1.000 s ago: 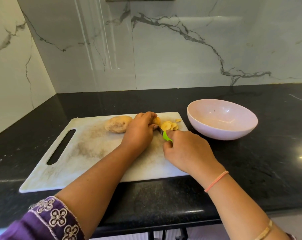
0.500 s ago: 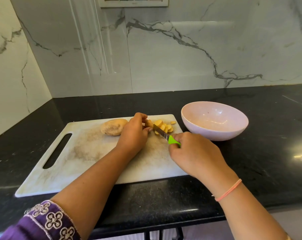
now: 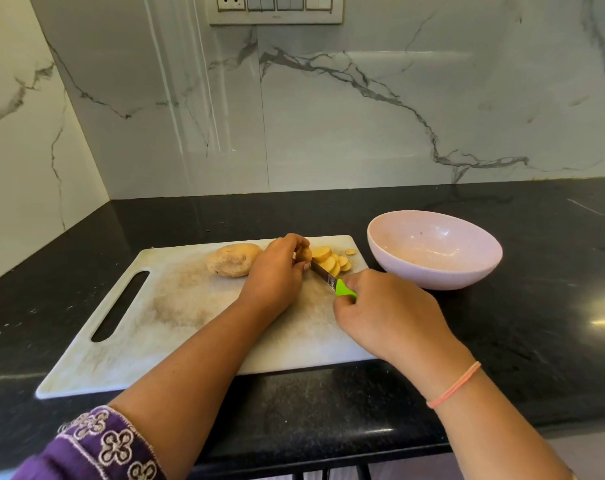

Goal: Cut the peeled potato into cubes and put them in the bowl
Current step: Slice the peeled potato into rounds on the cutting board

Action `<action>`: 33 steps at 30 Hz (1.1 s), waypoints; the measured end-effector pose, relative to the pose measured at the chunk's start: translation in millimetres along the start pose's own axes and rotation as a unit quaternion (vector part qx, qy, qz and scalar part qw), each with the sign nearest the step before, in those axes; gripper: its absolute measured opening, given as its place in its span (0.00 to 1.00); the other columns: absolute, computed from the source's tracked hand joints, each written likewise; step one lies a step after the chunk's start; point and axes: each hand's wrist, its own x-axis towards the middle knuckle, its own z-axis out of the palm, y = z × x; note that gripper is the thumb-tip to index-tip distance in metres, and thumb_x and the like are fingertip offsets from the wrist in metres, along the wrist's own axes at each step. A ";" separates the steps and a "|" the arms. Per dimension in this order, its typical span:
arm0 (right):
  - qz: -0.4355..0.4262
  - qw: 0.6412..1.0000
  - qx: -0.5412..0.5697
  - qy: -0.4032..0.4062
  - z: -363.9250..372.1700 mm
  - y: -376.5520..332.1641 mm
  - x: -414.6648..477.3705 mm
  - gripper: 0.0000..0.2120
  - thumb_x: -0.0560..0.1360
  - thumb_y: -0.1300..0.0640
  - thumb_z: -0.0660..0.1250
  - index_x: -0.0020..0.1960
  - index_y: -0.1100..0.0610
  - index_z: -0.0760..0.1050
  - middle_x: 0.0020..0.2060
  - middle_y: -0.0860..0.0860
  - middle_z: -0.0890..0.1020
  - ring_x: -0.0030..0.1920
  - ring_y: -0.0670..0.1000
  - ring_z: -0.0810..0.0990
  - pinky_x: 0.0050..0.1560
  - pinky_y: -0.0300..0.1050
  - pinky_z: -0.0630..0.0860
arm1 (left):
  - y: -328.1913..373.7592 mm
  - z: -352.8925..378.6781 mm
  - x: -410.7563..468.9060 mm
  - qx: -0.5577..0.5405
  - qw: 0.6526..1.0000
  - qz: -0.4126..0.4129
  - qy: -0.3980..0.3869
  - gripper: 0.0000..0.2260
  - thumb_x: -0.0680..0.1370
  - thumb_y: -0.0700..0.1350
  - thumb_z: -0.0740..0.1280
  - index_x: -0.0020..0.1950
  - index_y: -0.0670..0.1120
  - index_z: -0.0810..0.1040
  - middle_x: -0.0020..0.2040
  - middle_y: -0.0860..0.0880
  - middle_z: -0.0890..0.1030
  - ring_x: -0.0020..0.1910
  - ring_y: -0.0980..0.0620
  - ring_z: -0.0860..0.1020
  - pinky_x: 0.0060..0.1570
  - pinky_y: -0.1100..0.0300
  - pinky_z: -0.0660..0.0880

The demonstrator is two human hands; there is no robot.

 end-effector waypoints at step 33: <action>0.004 0.995 0.092 0.043 23.6 -7.6 27.6 0.16 0.79 0.51 0.54 0.63 0.53 0.72 0.38 0.50 0.77 0.42 0.53 0.78 0.36 0.45 0.69 | -5.4 -10.7 -3.7 0.019 0.999 -0.044 0.024 0.16 0.77 0.43 0.68 0.66 0.47 0.76 0.55 0.48 0.80 0.51 0.53 0.77 0.48 0.66 0.68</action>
